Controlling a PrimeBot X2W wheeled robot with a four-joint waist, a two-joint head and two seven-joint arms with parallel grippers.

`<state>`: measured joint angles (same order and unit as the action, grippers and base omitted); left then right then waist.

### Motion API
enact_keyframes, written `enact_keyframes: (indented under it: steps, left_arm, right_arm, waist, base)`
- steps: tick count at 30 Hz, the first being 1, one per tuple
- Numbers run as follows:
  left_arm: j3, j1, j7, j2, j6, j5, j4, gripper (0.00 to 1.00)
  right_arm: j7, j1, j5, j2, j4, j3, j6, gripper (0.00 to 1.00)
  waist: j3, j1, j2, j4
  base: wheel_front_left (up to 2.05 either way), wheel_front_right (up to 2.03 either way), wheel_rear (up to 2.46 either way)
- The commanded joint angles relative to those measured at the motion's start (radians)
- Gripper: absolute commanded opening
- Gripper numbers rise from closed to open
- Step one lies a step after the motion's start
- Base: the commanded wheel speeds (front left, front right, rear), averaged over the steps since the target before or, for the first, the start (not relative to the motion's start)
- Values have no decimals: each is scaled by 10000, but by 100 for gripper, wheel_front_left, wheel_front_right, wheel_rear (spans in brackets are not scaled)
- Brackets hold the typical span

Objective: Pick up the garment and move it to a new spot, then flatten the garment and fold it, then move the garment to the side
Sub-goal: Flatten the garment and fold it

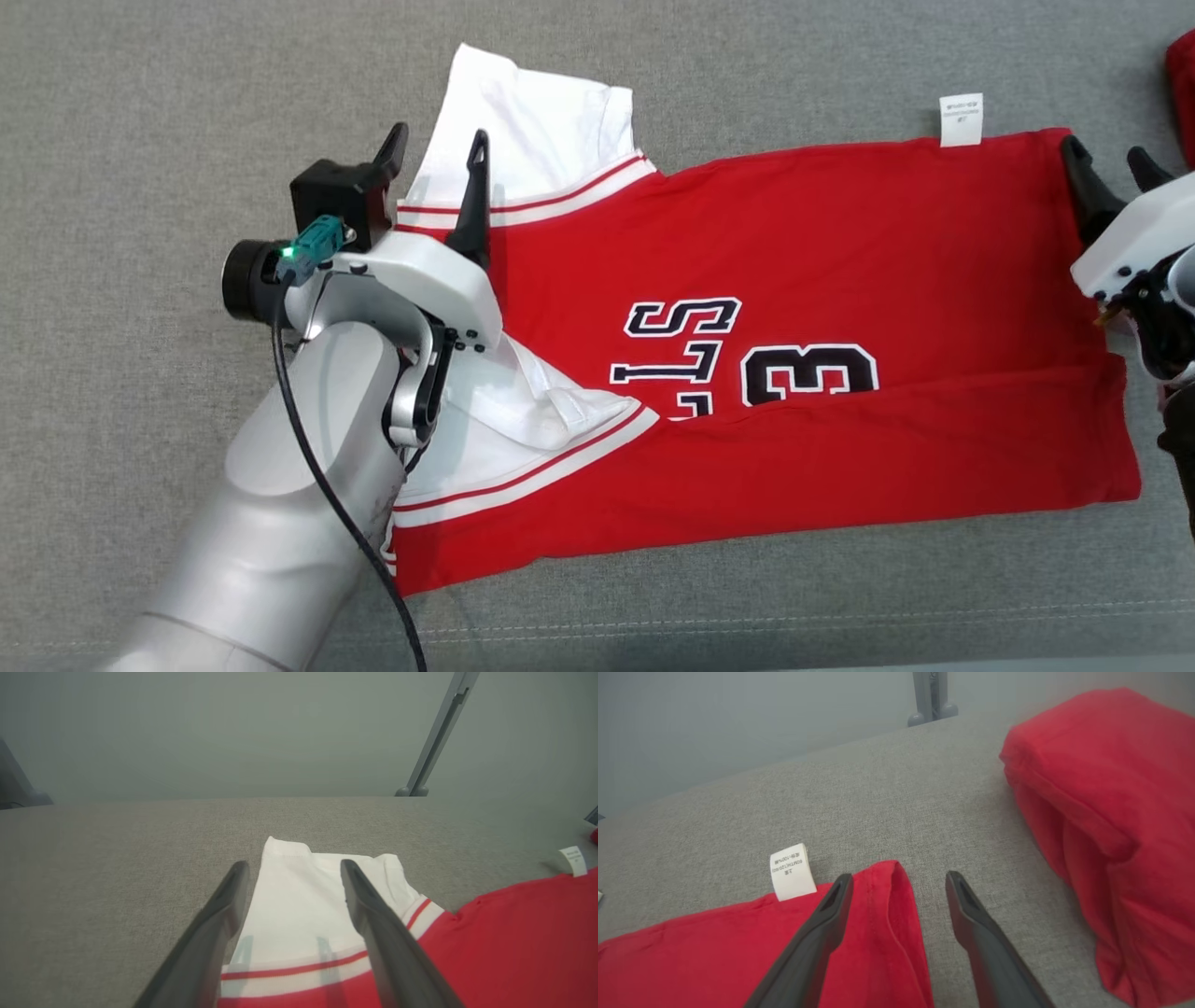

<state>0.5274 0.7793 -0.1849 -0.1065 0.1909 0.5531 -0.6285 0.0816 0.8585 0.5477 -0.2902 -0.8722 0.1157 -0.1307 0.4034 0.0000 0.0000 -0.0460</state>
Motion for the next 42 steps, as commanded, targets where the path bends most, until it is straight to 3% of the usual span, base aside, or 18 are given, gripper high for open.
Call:
enact_keyframes:
  steps: [1,4,9,15,17,37,38,39,41,42]
  left_arm:
    - [-215,485,-4,-213,-72,-91,57,100]
    - [-102,949,47,-91,-166,-140,-343,100]
    - [71,1811,216,72,-337,-202,-974,100]
    - [388,3048,764,283,-704,-220,-2008,100]
    - [470,3358,982,344,-841,-166,-2336,100]
    - [878,5477,1809,410,-1215,-160,-5408,100]
    - [904,5543,1847,407,-1219,-172,-5540,96]
    - [921,5596,1910,409,-1252,-165,-5666,68]
    - [938,5687,1927,412,-1296,-146,-5832,0]
    - [947,5756,1858,408,-1315,-133,-5944,0]
  right_arm:
    - [111,197,94,-116,16,192,0,100]
    - [298,613,294,-158,-366,363,0,100]
    - [429,1044,471,-266,-834,751,0,50]
    - [415,1428,637,-423,-1226,1308,0,34]
    - [360,1533,663,-469,-1291,1465,0,2]
    - [349,1979,1803,-406,-831,3222,0,0]
    - [339,1986,1867,-425,-826,3287,0,0]
    - [327,1991,1927,-442,-825,3351,0,0]
    - [302,2013,2036,-470,-838,3471,0,0]
    - [263,2039,2138,-486,-855,3582,0,0]
  waist:
    - [297,0,0,144]
    - [446,0,0,244]
    - [646,0,0,375]
    - [849,0,0,426]
    - [909,0,0,415]
    - [1678,0,0,-582]
    - [1693,0,0,-607]
    - [1703,0,0,-632]
    - [1718,0,0,-670]
    - [1719,0,0,-691]
  base:
    - [0,0,0]
    - [0,0,0]
    - [0,0,0]
    - [0,0,0]
    - [0,0,0]
    - [0,0,0]
    - [0,0,0]
    - [0,0,0]
    - [0,0,0]
    - [0,0,0]
